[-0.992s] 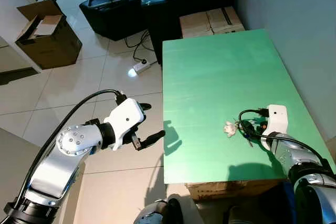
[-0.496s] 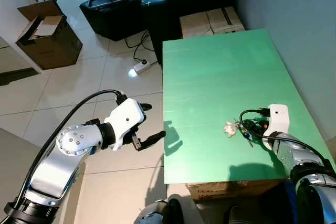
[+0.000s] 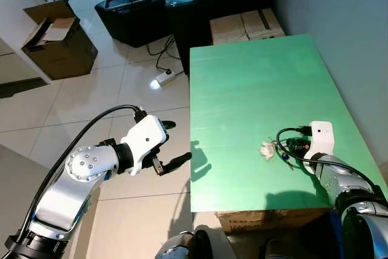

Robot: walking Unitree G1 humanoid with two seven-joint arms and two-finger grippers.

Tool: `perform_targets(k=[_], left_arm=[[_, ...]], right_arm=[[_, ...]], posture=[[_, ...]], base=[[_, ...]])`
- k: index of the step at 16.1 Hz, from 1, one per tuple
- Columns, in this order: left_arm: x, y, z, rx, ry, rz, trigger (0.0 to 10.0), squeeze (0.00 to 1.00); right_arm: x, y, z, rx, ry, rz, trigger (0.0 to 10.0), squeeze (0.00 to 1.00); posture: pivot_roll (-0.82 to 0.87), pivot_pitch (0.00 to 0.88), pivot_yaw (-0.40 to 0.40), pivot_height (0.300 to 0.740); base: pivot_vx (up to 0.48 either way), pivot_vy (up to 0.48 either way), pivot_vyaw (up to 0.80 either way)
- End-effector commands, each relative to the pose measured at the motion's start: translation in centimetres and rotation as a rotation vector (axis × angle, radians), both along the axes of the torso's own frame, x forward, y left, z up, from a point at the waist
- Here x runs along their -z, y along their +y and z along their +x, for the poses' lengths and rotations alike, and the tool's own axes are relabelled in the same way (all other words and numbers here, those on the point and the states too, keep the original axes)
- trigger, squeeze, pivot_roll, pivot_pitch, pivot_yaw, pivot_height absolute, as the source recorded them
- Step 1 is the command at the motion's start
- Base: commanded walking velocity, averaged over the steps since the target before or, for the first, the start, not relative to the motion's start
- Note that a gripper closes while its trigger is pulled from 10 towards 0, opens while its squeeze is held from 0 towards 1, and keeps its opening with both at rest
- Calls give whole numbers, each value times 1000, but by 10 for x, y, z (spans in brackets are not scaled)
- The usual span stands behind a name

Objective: Hang keys on a hook

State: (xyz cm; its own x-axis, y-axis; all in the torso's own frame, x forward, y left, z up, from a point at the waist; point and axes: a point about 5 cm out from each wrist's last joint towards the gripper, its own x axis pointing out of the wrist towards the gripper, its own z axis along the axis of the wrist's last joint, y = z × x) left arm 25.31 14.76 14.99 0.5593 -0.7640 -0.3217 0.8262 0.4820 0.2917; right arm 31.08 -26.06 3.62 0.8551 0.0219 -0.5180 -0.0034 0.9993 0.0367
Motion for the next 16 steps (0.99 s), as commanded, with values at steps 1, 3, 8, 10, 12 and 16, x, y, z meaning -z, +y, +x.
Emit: perform_targets(k=[1,3,8,10,12,16], left_arm=[[1,2,-3,3,5,7,10000,0],[1,2,-3,4,7,7,10000,0],[1,2,1,9,1,11,10000,0],[1,2,1,10,0,12,10000,0],[0,2,2,11,0,14,10000,0],[1,2,1,11,4,10,10000,0]], right_arm=[[7,4,-4,-9,22,6,0,0],[8,4,-5,-10,25,6,0,0],[8,7,-5,-10,17,20,0,0],[8,9,-3,-11,4,28,0,0],[-4,15,7,-15,-83,9,0,0],[-22,30,19,-53,-226,-181,0,0]], posture=[[7,120,241,740],[10,126,240,740],[9,119,242,740],[8,114,244,740],[7,117,253,740],[5,115,255,740]], base=[[0,0,0],[0,0,0],[0,0,0],[0,0,0],[0,0,0],[0,0,0]])
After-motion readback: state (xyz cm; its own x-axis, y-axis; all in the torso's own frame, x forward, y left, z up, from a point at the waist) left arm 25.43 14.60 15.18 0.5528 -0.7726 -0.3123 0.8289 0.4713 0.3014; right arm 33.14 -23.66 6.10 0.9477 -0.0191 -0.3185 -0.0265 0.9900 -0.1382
